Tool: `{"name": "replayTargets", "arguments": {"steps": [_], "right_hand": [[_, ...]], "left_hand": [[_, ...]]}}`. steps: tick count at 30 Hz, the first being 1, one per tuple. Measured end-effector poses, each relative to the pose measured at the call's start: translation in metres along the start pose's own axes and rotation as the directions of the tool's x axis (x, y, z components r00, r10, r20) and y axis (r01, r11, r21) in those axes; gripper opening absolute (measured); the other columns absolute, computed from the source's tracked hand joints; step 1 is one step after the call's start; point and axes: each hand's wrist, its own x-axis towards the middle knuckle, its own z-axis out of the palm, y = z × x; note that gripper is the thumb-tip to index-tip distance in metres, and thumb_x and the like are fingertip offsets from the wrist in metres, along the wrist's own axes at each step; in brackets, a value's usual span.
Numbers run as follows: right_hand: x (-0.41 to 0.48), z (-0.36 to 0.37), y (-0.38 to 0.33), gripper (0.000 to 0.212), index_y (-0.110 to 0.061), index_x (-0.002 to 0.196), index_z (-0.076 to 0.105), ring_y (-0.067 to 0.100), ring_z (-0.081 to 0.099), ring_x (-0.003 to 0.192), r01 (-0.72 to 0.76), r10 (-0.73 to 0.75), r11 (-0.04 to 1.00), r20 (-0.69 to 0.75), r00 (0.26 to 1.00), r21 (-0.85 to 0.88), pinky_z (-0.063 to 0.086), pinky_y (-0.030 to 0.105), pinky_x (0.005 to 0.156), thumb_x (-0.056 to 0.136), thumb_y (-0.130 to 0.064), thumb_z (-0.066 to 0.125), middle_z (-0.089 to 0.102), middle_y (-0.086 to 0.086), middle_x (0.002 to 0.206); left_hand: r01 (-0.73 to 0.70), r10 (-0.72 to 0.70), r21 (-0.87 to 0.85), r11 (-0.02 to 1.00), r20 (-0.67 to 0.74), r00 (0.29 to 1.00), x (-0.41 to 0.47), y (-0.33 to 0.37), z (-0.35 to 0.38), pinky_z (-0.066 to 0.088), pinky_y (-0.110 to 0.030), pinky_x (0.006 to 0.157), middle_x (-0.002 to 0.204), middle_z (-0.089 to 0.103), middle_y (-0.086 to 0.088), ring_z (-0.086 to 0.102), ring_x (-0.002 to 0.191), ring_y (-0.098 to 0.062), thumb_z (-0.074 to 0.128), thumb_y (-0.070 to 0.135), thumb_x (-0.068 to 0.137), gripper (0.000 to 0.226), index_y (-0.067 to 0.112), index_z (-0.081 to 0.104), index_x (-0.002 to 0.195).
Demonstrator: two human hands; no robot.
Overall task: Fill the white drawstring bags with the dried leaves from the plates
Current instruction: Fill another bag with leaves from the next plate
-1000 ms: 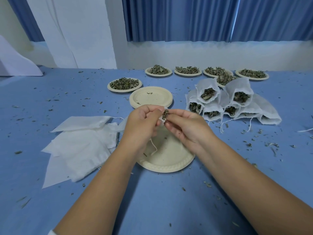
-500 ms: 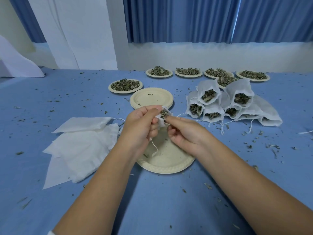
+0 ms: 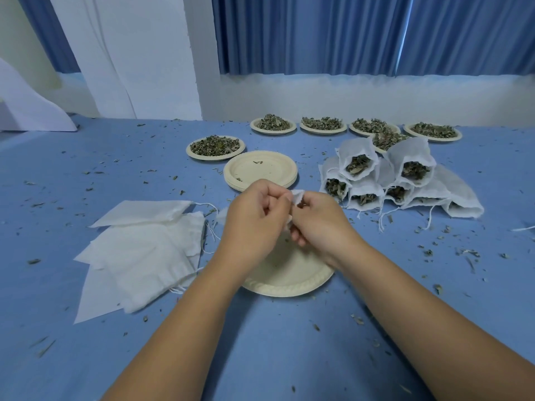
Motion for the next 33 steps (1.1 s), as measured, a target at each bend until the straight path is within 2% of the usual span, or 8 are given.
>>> {"name": "replayTargets", "arguments": {"steps": [2,4,7,11,17,22,28,33], "right_hand": [[0.002,0.002,0.003,0.013,0.001,0.078,0.059,0.016,0.05,0.051,0.061,-0.076,0.98,-0.07,0.995,-0.189,0.04,0.027,0.047,0.088,-0.004,0.052,0.059,0.007,0.06],[0.003,0.003,0.005,0.014,-0.001,0.076,0.058,0.016,0.049,0.054,0.077,-0.103,0.97,-0.1,0.99,-0.23,0.038,0.027,0.049,0.088,-0.006,0.054,0.056,0.007,0.063],[0.004,0.001,0.002,0.019,-0.011,0.073,0.055,0.009,0.048,0.039,0.027,-0.031,0.998,-0.072,0.997,-0.064,0.037,0.023,0.041,0.089,-0.018,0.062,0.052,-0.001,0.05],[0.0,-0.01,-0.009,0.028,-0.013,0.072,0.056,0.005,0.053,0.042,-0.019,0.018,0.992,0.007,1.0,0.126,0.042,0.017,0.04,0.083,-0.029,0.076,0.056,-0.006,0.047],[-0.005,-0.018,-0.016,0.019,-0.007,0.082,0.065,0.009,0.063,0.05,-0.011,0.006,0.986,0.03,1.0,0.169,0.05,0.019,0.045,0.087,-0.024,0.073,0.067,-0.002,0.056],[-0.006,-0.018,-0.014,0.019,-0.008,0.08,0.066,0.009,0.066,0.056,0.068,-0.068,0.995,0.007,0.998,0.069,0.05,0.02,0.047,0.089,-0.024,0.071,0.069,-0.003,0.062],[-0.005,-0.019,-0.011,0.016,-0.017,0.076,0.066,0.003,0.068,0.072,0.146,-0.159,0.982,0.105,0.982,0.119,0.056,0.023,0.059,0.09,-0.023,0.07,0.066,-0.005,0.077],[-0.008,-0.013,-0.009,0.015,-0.011,0.08,0.062,0.008,0.071,0.08,0.236,-0.265,0.961,0.23,0.937,0.144,0.058,0.027,0.065,0.093,-0.018,0.066,0.069,-0.006,0.08]], "left_hand": [[-0.027,0.026,0.026,0.999,0.037,0.999,-0.004,0.0,0.004,0.043,-0.018,0.055,0.056,0.06,0.001,0.055,0.053,-0.006,0.06,0.017,0.094,0.018,0.024,0.061,0.078],[-0.01,0.01,0.027,1.0,0.017,1.0,-0.003,0.0,0.005,0.044,-0.022,0.058,0.059,0.062,-0.004,0.056,0.056,-0.009,0.06,0.018,0.094,0.016,0.024,0.062,0.079],[0.027,-0.03,-0.038,0.999,-0.078,0.997,0.002,0.001,0.0,0.042,-0.023,0.056,0.055,0.056,0.005,0.051,0.054,-0.009,0.06,0.02,0.095,0.012,0.02,0.063,0.083],[0.029,-0.045,-0.104,0.994,-0.152,0.987,0.005,0.003,-0.006,0.038,-0.016,0.049,0.053,0.05,0.008,0.044,0.05,-0.006,0.06,0.02,0.095,0.011,0.015,0.065,0.086],[0.042,-0.061,-0.108,0.993,-0.181,0.982,0.005,0.004,-0.009,0.037,-0.016,0.051,0.05,0.05,0.014,0.046,0.047,-0.001,0.06,0.022,0.095,0.011,0.018,0.064,0.086],[-0.007,0.027,0.134,0.991,-0.151,0.988,0.004,0.001,-0.011,0.033,-0.012,0.046,0.047,0.045,0.015,0.043,0.045,-0.001,0.069,0.04,0.084,0.014,0.029,0.06,0.089],[0.004,0.062,0.293,0.956,-0.217,0.974,0.008,-0.005,-0.016,0.035,-0.009,0.048,0.051,0.043,0.013,0.046,0.048,0.003,0.068,0.03,0.081,0.015,0.033,0.054,0.077],[0.076,0.027,0.383,0.921,-0.256,0.966,0.011,-0.013,-0.017,0.035,-0.008,0.054,0.065,0.049,0.013,0.048,0.059,-0.001,0.067,0.023,0.082,0.023,0.029,0.047,0.072]]}}
